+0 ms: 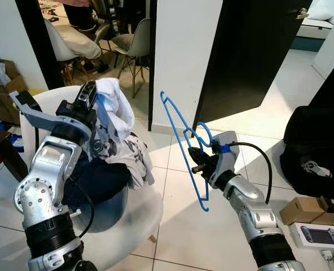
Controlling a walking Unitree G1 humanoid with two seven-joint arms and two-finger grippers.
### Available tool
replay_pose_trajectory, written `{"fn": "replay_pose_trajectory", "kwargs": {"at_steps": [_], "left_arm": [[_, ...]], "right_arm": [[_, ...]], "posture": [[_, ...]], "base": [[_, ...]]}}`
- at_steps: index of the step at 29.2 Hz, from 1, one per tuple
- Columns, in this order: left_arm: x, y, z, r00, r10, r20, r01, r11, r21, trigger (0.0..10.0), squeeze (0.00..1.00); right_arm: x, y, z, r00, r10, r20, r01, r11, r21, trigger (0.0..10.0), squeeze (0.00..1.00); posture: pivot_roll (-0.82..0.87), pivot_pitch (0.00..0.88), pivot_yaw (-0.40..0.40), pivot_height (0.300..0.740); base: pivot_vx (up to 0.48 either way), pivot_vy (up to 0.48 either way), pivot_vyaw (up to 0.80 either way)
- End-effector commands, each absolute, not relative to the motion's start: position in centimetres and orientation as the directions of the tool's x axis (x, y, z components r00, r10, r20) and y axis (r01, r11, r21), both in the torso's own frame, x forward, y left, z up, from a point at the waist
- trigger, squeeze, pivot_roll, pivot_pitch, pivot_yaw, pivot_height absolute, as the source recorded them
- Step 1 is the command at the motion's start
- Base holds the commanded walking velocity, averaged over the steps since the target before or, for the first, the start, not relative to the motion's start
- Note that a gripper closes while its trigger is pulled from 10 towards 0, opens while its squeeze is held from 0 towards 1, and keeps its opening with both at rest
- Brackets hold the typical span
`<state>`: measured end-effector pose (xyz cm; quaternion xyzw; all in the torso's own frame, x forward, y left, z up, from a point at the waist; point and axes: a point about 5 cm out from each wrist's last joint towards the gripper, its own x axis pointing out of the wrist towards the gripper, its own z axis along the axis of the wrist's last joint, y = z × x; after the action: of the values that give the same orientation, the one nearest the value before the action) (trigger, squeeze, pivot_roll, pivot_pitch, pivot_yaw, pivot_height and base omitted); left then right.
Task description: Hang hanger
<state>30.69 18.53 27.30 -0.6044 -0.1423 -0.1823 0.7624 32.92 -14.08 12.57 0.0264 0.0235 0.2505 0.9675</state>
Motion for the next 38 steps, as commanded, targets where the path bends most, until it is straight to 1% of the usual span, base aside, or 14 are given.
{"fn": "replay_pose_trajectory", "kwargs": {"at_steps": [1,2,3,4,5,6,7,9,13,14,19,23,26,38], "left_arm": [[31.0,18.5,26.5,0.922,-0.093,0.377,0.388,0.210,-0.897,3.7,0.00],[31.0,18.5,26.5,0.922,-0.093,0.377,0.388,0.210,-0.897,3.7,0.00],[31.6,18.4,24.3,0.972,-0.087,0.217,0.233,0.279,-0.932,2.4,0.00],[32.0,18.6,21.0,0.999,-0.049,0.006,0.020,0.293,-0.956,2.4,0.00],[31.8,18.6,18.1,0.984,-0.019,-0.175,-0.159,0.329,-0.931,0.4,0.00],[31.8,18.6,18.1,0.984,-0.019,-0.175,-0.159,0.329,-0.931,0.4,0.00],[31.4,18.6,16.5,0.961,0.000,-0.277,-0.260,0.346,-0.902,2.7,0.00],[31.1,18.6,16.1,0.952,0.011,-0.306,-0.288,0.371,-0.883,2.7,0.00],[30.8,20.0,17.4,0.955,0.111,-0.276,-0.296,0.453,-0.841,1.6,0.00],[30.7,21.5,18.9,0.954,0.203,-0.220,-0.295,0.508,-0.809,0.0,0.00],[29.5,26.1,25.5,0.906,0.421,0.047,-0.268,0.656,-0.705,0.0,0.00],[29.0,27.0,27.4,0.883,0.453,0.121,-0.262,0.690,-0.674,0.0,0.00],[27.2,29.5,33.5,0.783,0.528,0.329,-0.264,0.761,-0.593,0.0,0.00],[25.7,30.9,37.3,0.683,0.583,0.441,-0.310,0.777,-0.547,0.0,0.00]], "right_arm": [[32.8,-14.0,12.8,0.870,0.492,-0.012,-0.491,0.869,0.062,10.0,0.00],[32.8,-14.0,12.8,0.870,0.492,-0.012,-0.491,0.869,0.062,10.0,0.00],[32.8,-13.9,12.7,0.870,0.493,-0.016,-0.491,0.869,0.063,10.0,0.00],[32.8,-13.9,12.6,0.869,0.495,-0.020,-0.493,0.868,0.063,10.0,0.00],[32.9,-13.9,12.6,0.868,0.497,-0.025,-0.494,0.867,0.062,10.0,0.00],[32.9,-13.9,12.6,0.868,0.497,-0.025,-0.494,0.867,0.062,10.0,0.00],[32.9,-13.8,12.6,0.867,0.498,-0.027,-0.496,0.866,0.061,10.0,0.00],[32.8,-13.8,12.5,0.866,0.500,-0.030,-0.498,0.865,0.057,10.0,0.00],[32.8,-13.8,12.5,0.864,0.502,-0.032,-0.500,0.864,0.056,10.0,0.00],[32.8,-13.8,12.5,0.865,0.501,-0.033,-0.499,0.865,0.059,10.0,0.00],[32.8,-13.8,12.4,0.863,0.503,-0.037,-0.501,0.863,0.065,10.0,0.00],[32.8,-13.8,12.4,0.862,0.505,-0.037,-0.502,0.862,0.066,10.0,0.00],[32.8,-13.9,12.3,0.863,0.503,-0.043,-0.500,0.863,0.070,10.0,0.00],[32.7,-14.0,12.2,0.868,0.494,-0.047,-0.490,0.868,0.075,10.0,0.00]], "posture": [[0.00,0.032,-0.034,0.740],[0.00,0.032,-0.034,0.740],[0.00,0.032,-0.037,0.740],[0.01,0.030,-0.038,0.740],[0.00,0.029,-0.036,0.740],[0.00,0.029,-0.036,0.740],[0.00,0.029,-0.035,0.740],[0.00,0.029,-0.035,0.740],[0.00,0.028,-0.035,0.740],[0.00,0.029,-0.037,0.740],[0.01,0.029,-0.044,0.740],[0.01,0.030,-0.044,0.740],[0.01,0.034,-0.043,0.740],[0.00,0.035,-0.041,0.740]], "base": [[0.000,0.000,0.00],[0.000,0.000,0.00],[0.000,0.000,0.00],[0.000,0.000,0.00],[0.000,0.000,0.00],[0.000,0.000,0.00],[0.000,0.000,0.00],[0.000,0.000,0.00],[0.000,0.000,0.00],[0.000,0.000,0.00],[0.000,0.000,0.00],[0.000,0.000,0.00],[0.000,0.000,0.00],[0.000,0.000,0.00]]}}
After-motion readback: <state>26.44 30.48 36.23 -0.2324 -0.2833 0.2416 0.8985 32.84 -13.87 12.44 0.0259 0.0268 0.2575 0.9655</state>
